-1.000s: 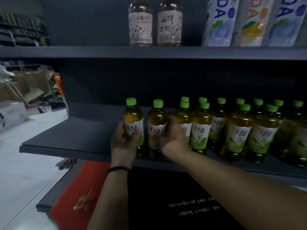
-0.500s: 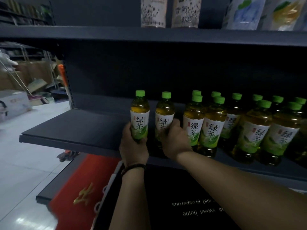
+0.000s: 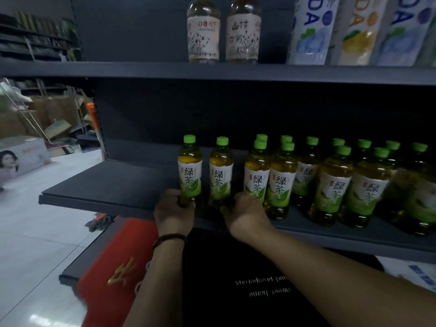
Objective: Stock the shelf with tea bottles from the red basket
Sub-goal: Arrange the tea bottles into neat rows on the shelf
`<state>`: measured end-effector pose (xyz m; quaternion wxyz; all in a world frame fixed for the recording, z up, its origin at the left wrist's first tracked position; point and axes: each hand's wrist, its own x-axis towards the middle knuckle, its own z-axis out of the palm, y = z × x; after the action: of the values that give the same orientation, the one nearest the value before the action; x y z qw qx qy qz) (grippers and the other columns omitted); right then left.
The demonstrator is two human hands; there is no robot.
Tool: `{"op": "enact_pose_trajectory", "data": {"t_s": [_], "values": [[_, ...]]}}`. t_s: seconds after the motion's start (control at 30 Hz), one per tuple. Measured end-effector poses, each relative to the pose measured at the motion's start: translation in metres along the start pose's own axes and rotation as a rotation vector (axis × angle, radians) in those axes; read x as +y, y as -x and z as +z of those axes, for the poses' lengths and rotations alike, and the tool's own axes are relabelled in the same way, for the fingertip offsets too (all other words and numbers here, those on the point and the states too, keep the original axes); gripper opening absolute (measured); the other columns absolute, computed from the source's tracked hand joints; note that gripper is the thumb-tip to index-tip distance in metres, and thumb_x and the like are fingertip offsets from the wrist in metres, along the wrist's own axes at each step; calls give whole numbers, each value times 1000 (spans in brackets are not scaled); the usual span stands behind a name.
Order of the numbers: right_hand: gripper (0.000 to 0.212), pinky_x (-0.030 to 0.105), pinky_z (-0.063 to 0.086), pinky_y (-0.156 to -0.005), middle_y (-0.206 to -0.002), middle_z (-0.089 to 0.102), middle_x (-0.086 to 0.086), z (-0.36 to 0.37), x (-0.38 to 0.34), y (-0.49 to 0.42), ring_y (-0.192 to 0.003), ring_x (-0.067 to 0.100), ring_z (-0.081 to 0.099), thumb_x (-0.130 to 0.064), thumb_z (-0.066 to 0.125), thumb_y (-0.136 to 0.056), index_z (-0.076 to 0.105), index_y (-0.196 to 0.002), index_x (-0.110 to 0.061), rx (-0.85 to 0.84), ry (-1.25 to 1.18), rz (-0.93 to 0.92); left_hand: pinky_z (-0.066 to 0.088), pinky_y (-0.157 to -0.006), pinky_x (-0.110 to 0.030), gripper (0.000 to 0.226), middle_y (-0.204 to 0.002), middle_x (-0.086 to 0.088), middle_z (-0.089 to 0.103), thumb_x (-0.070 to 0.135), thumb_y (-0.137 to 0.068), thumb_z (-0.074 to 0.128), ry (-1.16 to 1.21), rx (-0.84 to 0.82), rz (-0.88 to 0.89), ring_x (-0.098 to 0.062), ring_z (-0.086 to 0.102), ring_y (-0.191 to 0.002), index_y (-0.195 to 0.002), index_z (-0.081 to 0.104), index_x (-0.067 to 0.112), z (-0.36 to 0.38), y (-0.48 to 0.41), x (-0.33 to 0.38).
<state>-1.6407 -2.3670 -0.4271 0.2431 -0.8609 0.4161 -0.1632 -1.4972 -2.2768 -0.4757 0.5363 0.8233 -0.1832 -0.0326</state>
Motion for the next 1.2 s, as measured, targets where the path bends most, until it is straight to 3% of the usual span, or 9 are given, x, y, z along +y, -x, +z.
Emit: {"op": "enact_pose_trajectory", "data": {"t_s": [0.1, 0.23, 0.43, 0.6, 0.73, 0.9, 0.97, 1.1, 1.2], "values": [[27, 29, 53, -77, -106, 69, 7, -33, 23, 30, -97, 24, 66, -38, 64, -98, 69, -106, -13, -30, 26, -87, 46, -85, -25, 24, -108, -3, 71, 27, -93, 80, -146, -205, 17, -26, 68, -113, -106, 65, 12, -11, 26, 25], [19, 34, 60, -78, -98, 71, 1, -92, 63, 76, -91, 19, 69, -38, 66, -97, 71, -99, -20, -29, 39, -103, 57, -94, -33, 17, -95, -1, 71, 30, -95, 78, -177, -446, 93, -26, 70, -104, -88, 70, 17, -18, 75, 77], [13, 35, 63, -76, -85, 74, -4, -169, 145, 135, -82, 15, 73, -38, 70, -97, 70, -92, -25, 34, -126, 11, 60, -89, -33, 11, -95, 9, 74, 38, -93, 77, -184, -468, 319, -12, 70, -95, -89, 72, 29, 6, 173, 139], [16, 42, 62, -86, -88, 76, -1, -213, 216, 160, -88, 19, 74, -39, 71, -95, 72, -90, -25, 139, -280, 112, 49, -71, -14, 12, -93, 13, 73, 40, -93, 77, -130, -557, 312, -1, 67, -91, -88, 71, 30, 55, 259, 142], [15, 36, 59, -80, -82, 74, -5, -235, 271, 161, -83, 15, 71, -40, 71, -95, 70, -87, -27, 316, -328, 188, 53, -75, -16, 14, -95, 12, 73, 40, -90, 81, -138, -660, 305, -2, 69, -89, -88, 69, 32, 115, 298, 159], [9, 33, 48, -75, -86, 69, -6, -235, 332, 148, -85, 19, 66, -27, 70, -95, 64, -94, -21, 564, -438, 299, 47, -73, -10, 19, -102, 12, 70, 38, -89, 83, -40, -627, 331, 3, 64, -95, -97, 67, 31, 191, 315, 201], [12, 32, 44, -75, -89, 68, -5, -237, 353, 133, -85, 18, 64, -25, 72, -95, 61, -99, -21, 641, -474, 313, 46, -77, -13, 25, -109, 10, 70, 39, -89, 83, -24, -631, 307, -1, 65, -101, -104, 66, 28, 224, 317, 215], [39, 36, 48, -81, -109, 64, 10, -251, 390, 90, -101, 30, 62, -21, 80, -88, 53, -115, -14, 808, -498, 258, 46, -82, -19, 42, -121, 5, 64, 39, -92, 81, 2, -560, 272, -10, 60, -106, -124, 59, 22, 278, 317, 236], [59, 38, 47, -93, -129, 52, 19, -258, 414, 63, -117, 35, 54, -21, 82, -87, 48, -132, -3, 809, -507, 311, 50, -91, -28, 57, -132, 0, 59, 41, -89, 83, 38, -461, 242, -15, 59, -111, -132, 53, 20, 317, 318, 245]]}}
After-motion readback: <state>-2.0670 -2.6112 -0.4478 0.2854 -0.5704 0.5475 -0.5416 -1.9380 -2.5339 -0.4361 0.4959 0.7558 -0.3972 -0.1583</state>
